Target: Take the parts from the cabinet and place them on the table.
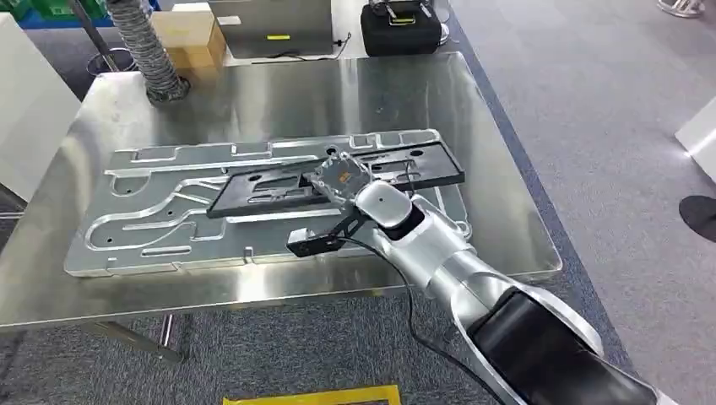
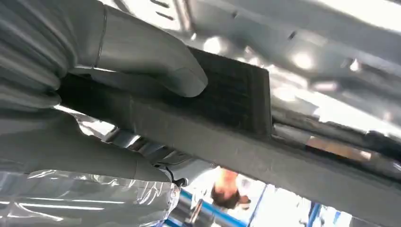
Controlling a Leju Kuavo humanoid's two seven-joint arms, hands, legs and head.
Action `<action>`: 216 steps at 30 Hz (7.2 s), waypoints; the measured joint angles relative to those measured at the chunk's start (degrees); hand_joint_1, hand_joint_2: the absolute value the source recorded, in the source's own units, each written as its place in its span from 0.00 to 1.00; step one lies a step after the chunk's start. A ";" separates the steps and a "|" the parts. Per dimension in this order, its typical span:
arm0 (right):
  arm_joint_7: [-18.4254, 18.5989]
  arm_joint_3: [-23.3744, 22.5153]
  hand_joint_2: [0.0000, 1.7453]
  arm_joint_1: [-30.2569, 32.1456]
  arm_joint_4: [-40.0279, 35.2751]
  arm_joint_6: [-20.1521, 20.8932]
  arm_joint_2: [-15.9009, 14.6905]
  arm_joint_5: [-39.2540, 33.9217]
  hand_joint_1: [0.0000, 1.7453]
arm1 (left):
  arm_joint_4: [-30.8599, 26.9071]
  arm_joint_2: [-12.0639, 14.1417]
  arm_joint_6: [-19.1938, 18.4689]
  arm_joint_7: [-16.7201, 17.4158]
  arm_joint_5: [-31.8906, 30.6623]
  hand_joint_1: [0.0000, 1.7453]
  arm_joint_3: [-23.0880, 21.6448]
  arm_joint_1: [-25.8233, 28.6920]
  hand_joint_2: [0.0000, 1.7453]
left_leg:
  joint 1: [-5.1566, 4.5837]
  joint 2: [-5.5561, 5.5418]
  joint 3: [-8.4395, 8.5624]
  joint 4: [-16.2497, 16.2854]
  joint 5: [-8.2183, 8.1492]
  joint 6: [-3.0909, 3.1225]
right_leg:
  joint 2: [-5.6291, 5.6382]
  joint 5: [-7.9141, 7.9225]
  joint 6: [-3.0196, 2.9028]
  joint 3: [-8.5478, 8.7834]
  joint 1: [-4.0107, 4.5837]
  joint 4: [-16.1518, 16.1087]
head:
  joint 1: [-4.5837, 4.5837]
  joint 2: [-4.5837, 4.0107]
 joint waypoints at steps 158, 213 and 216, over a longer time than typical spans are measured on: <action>7.17 -117.88 0.00 53.60 15.82 -4.94 -5.20 -13.44 0.00 | 0.02 -3.87 -2.56 -1.79 -1.99 0.00 0.98 1.56 0.00 | -0.23 1.05 6.76 -2.87 -3.33 3.11 | -0.10 -7.68 2.77 -3.53 -0.82 8.11 | 0.02 0.00; 5.81 -118.20 0.00 53.44 16.37 -3.50 -4.81 -14.12 0.00 | 0.04 -3.74 -1.31 -0.98 -3.10 0.00 0.02 1.58 0.00 | -0.23 0.65 6.29 -1.62 -3.61 0.66 | -0.53 -3.63 0.43 6.70 -0.06 -2.61 | 0.00 0.00; 5.73 -118.33 0.00 53.29 16.34 -3.54 -4.83 -14.21 0.00 | 0.04 -3.80 -1.31 -0.98 -3.17 0.00 0.00 1.65 0.00 | 0.28 0.65 5.93 -2.49 -3.26 1.71 | -0.53 -3.47 1.45 6.44 0.19 -2.50 | 0.00 0.00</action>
